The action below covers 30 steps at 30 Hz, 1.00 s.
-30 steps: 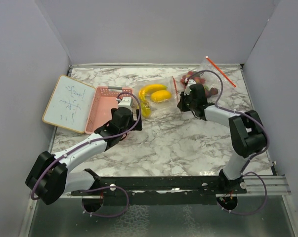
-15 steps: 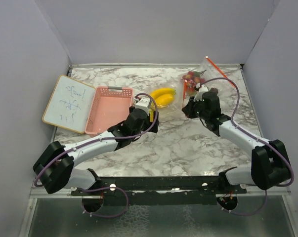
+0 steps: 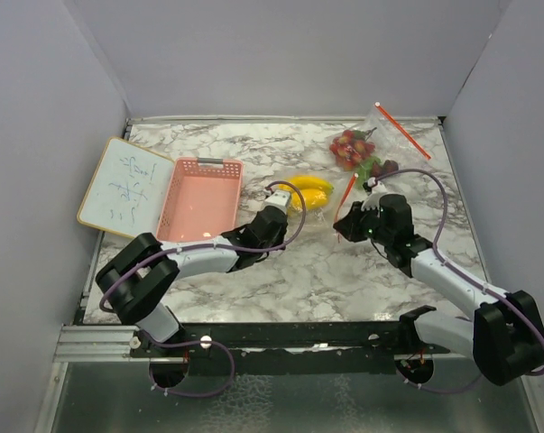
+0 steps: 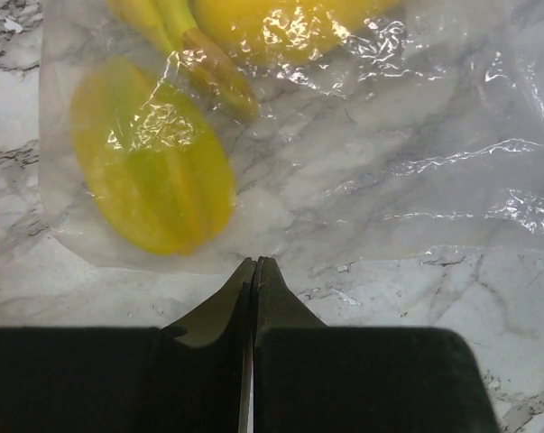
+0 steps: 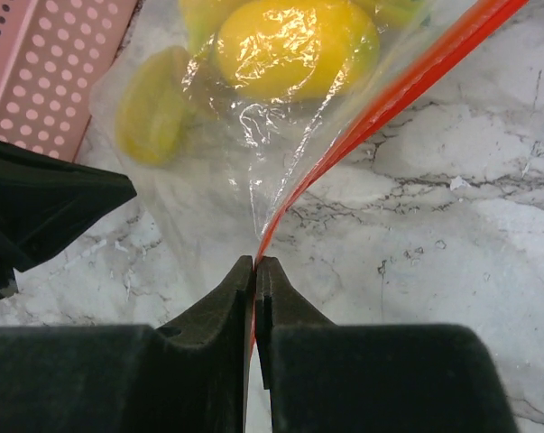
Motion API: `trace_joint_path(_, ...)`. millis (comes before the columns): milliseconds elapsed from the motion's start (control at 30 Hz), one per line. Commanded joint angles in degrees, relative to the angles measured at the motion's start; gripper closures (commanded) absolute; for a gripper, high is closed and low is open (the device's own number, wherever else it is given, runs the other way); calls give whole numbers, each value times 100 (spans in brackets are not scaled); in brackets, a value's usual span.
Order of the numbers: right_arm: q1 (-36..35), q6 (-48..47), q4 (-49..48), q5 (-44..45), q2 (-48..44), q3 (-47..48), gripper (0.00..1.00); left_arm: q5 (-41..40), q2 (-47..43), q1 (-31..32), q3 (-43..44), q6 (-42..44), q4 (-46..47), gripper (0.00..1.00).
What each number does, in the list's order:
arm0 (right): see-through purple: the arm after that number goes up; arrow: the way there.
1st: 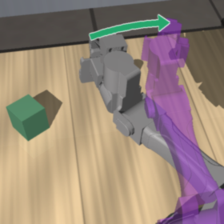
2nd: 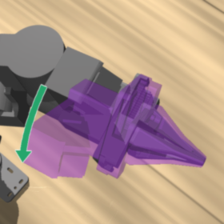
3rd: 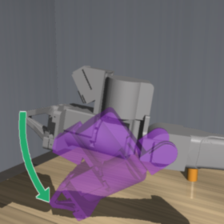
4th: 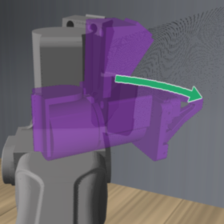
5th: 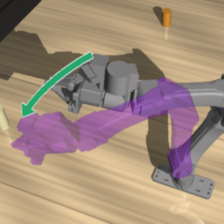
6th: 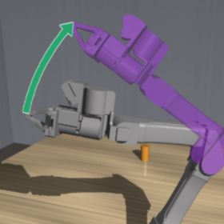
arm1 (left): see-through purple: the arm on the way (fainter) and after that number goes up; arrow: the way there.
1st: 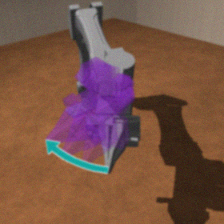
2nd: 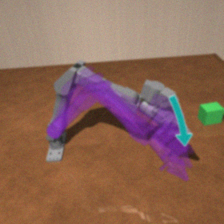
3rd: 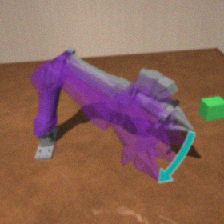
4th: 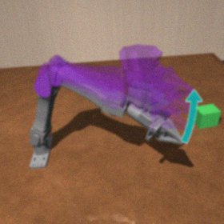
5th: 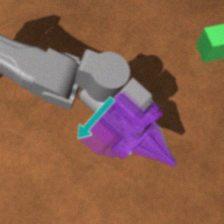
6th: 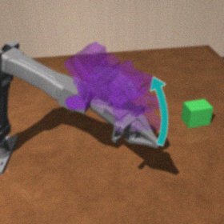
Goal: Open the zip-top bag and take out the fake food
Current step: Move the zipper food storage bag to the center of the board.
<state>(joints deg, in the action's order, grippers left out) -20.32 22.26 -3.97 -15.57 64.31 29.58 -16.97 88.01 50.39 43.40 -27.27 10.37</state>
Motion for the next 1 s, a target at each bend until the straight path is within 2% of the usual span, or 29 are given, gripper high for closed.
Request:
trace_joint_path(0, -24, 103, -155, -257, -77, -257, 93, 3, 312, 41, 249, 63, 403, 100)
trace_joint_path(133, -25, 142, -219, -342, -137, -374, 92, -86, 717, 41, 587, 192, 294, 100)
trace_joint_path(200, -25, 147, -252, -338, -179, -400, 88, -175, 1014, 41, 729, 222, 249, 100)
trace_joint_path(267, -23, 232, -243, -191, -156, -407, 77, -290, 1329, 29, 868, 236, 225, 100)
trace_joint_path(333, -24, 375, -239, 137, -127, -401, 60, -355, 1581, 32, 1012, 248, 103, 100)
trace_joint_path(467, -23, 708, -100, 886, 36, -292, 36, -285, 1643, 35, 899, 163, 234, 100)
trace_joint_path(567, -25, 957, -136, 1142, 278, -190, 24, -298, 1645, 32, 885, 161, 223, 100)
trace_joint_path(733, -7, 1178, -415, 1495, 586, -146, 18, -267, 1603, 32, 860, 155, 194, 100)
trace_joint_path(967, 56, 774, -1041, 1142, 1137, 77, 18, -217, 1540, 32, 799, 132, 197, 100)
